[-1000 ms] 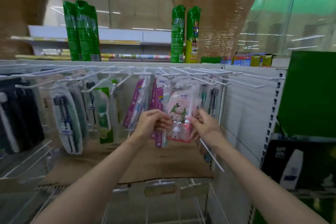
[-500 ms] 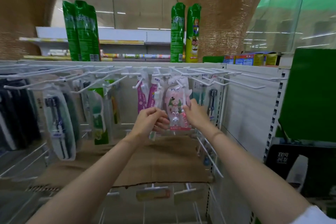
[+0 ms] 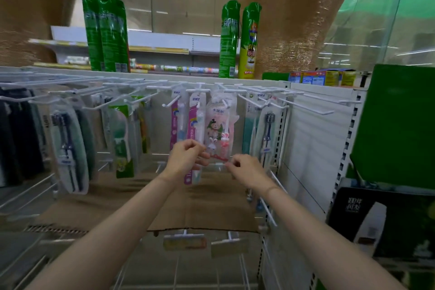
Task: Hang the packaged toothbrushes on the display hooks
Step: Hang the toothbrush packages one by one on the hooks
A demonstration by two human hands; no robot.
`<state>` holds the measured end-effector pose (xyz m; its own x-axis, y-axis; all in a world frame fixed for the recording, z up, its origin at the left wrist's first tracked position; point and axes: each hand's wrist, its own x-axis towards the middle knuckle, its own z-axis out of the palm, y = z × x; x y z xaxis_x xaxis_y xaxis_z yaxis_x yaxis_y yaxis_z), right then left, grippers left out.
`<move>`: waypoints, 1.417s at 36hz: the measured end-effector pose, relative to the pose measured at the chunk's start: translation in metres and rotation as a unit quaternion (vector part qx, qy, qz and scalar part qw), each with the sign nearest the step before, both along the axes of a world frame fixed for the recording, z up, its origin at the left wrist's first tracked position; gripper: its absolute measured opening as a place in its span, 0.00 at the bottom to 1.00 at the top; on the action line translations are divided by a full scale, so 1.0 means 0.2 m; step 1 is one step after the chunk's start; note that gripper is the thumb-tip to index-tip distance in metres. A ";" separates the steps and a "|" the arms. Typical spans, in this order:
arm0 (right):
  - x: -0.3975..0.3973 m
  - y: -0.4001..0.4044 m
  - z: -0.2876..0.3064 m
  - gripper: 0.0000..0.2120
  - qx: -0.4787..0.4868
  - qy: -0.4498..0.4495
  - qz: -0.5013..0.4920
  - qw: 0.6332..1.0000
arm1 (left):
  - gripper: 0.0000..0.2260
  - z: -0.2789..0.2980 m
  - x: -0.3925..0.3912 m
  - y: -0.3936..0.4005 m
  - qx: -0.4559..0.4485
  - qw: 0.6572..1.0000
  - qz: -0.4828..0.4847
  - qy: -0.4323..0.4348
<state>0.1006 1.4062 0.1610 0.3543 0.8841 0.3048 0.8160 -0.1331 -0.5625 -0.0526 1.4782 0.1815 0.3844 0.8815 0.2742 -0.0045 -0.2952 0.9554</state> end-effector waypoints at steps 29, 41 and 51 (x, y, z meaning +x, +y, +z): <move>-0.02 -0.01 -0.06 0.13 0.143 0.072 -0.023 0.987 | 0.05 0.00 -0.10 -0.01 0.048 0.981 -0.146 0.119; 0.44 0.05 0.14 0.25 0.171 0.324 -0.123 0.922 | 0.07 -0.01 0.22 -0.08 0.072 0.969 -0.174 0.157; 0.37 -0.01 0.08 0.09 0.245 0.279 -0.049 0.927 | 0.07 0.02 0.19 -0.06 0.053 0.972 -0.174 0.147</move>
<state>0.1739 1.4048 0.1771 0.6483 0.6434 0.4072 0.3782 0.1922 -0.9056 -0.0151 1.4669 0.1848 0.7299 0.6567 0.1898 0.1468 -0.4218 0.8947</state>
